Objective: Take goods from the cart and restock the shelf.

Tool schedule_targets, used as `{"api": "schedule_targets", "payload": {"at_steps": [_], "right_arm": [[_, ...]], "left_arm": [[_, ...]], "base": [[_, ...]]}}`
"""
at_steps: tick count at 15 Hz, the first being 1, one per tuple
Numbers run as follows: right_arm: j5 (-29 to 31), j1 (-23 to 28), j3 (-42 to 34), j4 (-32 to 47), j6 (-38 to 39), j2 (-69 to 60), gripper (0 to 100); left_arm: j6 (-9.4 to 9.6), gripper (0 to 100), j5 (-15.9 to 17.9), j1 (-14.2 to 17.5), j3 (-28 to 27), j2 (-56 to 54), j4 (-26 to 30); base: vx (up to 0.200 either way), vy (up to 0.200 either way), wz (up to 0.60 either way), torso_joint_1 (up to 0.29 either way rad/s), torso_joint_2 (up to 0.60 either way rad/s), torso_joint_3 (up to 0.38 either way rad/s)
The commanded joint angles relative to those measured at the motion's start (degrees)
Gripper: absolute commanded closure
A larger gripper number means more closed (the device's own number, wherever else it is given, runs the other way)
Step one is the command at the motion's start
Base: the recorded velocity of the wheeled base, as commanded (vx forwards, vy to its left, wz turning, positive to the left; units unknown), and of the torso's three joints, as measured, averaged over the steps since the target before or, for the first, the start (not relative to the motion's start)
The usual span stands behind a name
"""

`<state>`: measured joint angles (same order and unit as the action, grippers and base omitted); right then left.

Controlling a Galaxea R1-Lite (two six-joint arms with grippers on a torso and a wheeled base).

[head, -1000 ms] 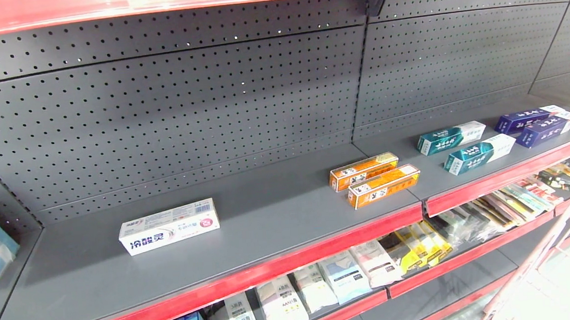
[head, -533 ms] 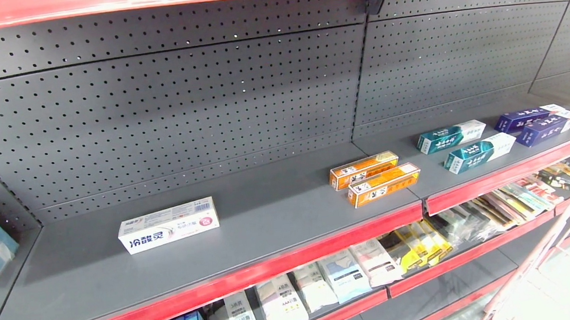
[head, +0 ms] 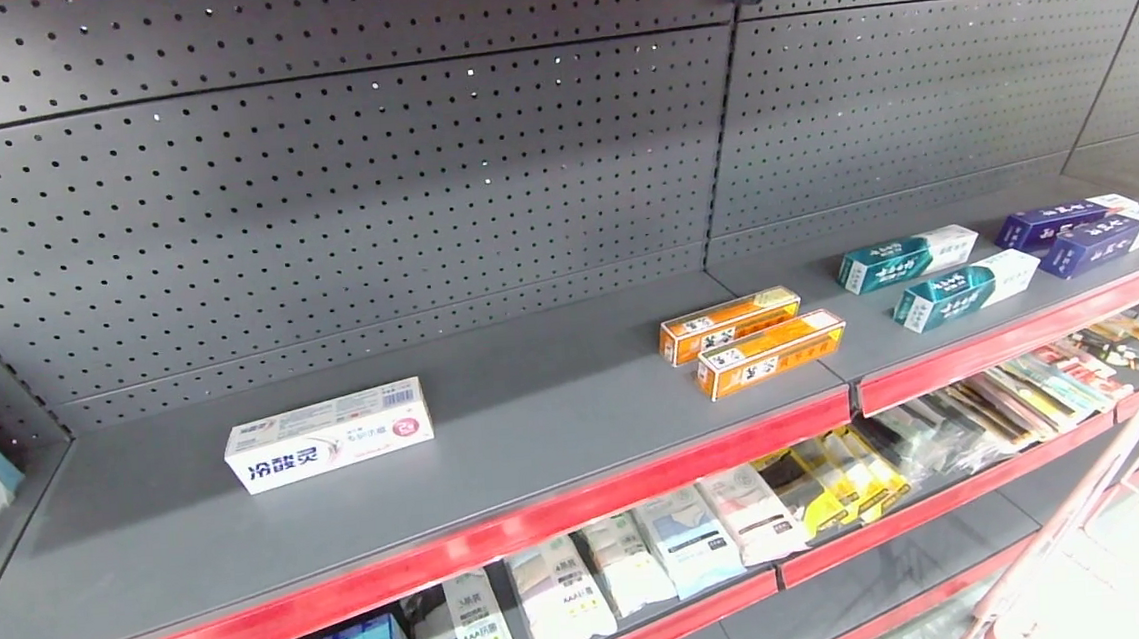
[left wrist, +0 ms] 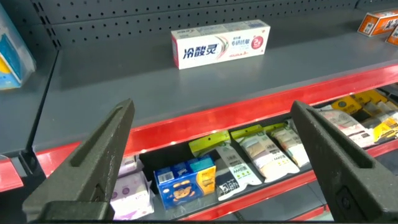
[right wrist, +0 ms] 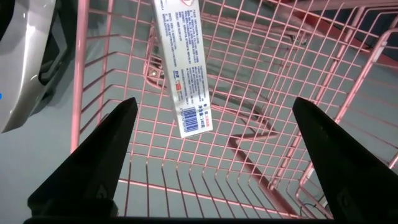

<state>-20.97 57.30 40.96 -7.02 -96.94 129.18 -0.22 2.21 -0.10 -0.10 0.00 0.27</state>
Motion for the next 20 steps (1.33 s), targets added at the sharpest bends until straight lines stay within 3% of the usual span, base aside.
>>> {"api": "schedule_targets", "payload": {"at_steps": [1, 20], "right_arm": [[-0.04, 0.00, 0.00, -0.01, 0.00, -0.16, 0], [0.14, 0.00, 0.08, 0.08, -0.88, -0.16, 0]], "left_arm": [[-0.04, 0, -0.01, 0.01, 0.01, 0.09, 0.00], [-0.04, 0, -0.01, 0.01, 0.01, 0.09, 0.00]], "base": [[0.000, 0.000, 0.00, -0.149, 0.33, 0.178], [0.000, 0.000, 0.00, -0.161, 0.36, 0.193]]}}
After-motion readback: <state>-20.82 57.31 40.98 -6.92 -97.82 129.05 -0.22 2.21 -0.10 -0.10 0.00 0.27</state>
